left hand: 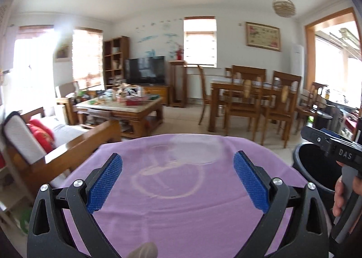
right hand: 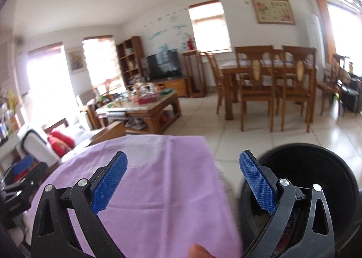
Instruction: Collect trash
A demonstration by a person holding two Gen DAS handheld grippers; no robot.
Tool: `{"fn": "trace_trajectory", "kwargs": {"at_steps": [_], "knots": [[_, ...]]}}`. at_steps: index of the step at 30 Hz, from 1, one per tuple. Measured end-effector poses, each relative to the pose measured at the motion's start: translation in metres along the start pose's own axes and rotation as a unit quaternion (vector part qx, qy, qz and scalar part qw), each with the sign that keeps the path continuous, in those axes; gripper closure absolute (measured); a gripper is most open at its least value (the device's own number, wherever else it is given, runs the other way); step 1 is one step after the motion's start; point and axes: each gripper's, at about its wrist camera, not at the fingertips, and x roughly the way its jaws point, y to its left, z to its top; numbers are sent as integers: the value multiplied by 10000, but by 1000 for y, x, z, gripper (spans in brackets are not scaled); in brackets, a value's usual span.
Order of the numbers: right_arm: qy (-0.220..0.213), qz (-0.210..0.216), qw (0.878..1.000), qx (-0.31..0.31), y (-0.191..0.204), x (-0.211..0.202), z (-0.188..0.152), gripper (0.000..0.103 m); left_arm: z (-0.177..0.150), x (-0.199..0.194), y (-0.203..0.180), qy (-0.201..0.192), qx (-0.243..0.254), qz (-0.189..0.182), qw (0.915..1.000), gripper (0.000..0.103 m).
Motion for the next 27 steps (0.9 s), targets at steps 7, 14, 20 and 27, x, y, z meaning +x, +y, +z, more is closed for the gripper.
{"fn": "trace_trajectory", "kwargs": {"at_steps": [7, 14, 20, 27], "knots": [[-162, 422, 9981, -421, 83, 32, -17, 5, -8, -2, 47, 108, -360, 537, 9978, 5], [-337, 277, 9978, -498, 101, 36, -31, 5, -22, -9, 54, 164, -386, 649, 9970, 5], [-382, 116, 9988, -284, 72, 33, -27, 5, -26, 0, 52, 266, -363, 706, 9965, 5], [-402, 70, 9987, -301, 68, 35, -26, 5, -27, 2, 51, 324, -307, 850, 9954, 5]]}}
